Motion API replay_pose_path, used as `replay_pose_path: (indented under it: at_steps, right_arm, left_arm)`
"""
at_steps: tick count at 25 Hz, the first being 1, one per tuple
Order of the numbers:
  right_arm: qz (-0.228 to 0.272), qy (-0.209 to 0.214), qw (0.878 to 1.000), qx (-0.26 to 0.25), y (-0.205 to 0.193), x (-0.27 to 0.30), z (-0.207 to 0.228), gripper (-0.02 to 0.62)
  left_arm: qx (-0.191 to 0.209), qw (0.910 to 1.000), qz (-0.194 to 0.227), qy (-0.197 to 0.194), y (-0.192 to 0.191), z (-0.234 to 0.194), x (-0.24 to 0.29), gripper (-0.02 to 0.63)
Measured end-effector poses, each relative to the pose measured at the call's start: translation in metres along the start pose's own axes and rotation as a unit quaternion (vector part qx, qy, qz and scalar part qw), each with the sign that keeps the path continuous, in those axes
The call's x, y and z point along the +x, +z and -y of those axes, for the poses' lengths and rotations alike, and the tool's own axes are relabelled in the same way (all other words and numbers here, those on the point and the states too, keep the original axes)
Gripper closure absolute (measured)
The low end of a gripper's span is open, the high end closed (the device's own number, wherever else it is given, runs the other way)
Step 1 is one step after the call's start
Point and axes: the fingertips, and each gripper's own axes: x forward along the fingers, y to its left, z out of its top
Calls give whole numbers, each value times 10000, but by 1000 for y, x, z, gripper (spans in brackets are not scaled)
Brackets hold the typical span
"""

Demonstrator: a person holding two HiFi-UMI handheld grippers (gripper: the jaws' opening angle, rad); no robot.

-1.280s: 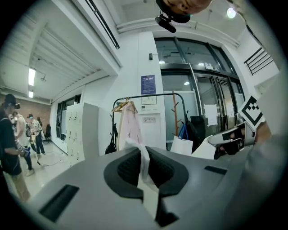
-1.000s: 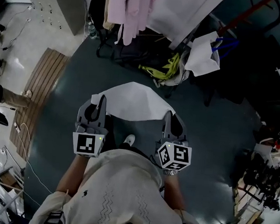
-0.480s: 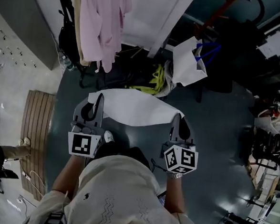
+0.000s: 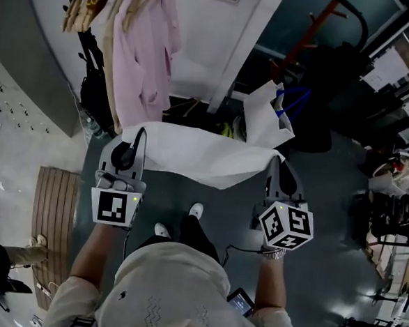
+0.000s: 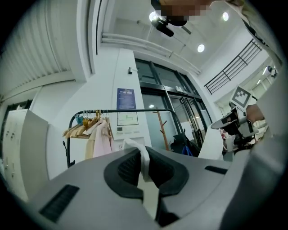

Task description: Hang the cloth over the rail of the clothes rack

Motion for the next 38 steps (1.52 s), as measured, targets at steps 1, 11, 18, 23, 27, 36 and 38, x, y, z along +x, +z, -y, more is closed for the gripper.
replay_pose_path:
  at_steps: [1,11,18,23,27,36,38]
  right_arm:
    - [49,60,10000,-38,12,9,2,572]
    - [1277,576,9891,-463,166,91,46,572]
    - [2129,986,9697,-686,269,151,120,572]
    - [2626,1200,9507,-1130,356,184,129,572]
    - [2963,1081,9330,-1733,420,197,123,572]
    - [3077,900,9233,-2114,524,238,104,572]
    - [3156,801,9178,-2271,543,238,97,572]
  left_arm:
    - [129,9999,80,-26,7,-3,9,586]
    - [967,9892,1090,-134,101,-8,131,586]
    - [1597,9717,1726,230,161,0,238,586]
    - [2135,9492,2228,616,218,-18,291,586]
    - [2717,9265,2477,806,270,-37,322,586]
    - [3713,8905,2483,867,356,-87,388,586]
    - [3950,8818,2420,883,372,-96,398,586]
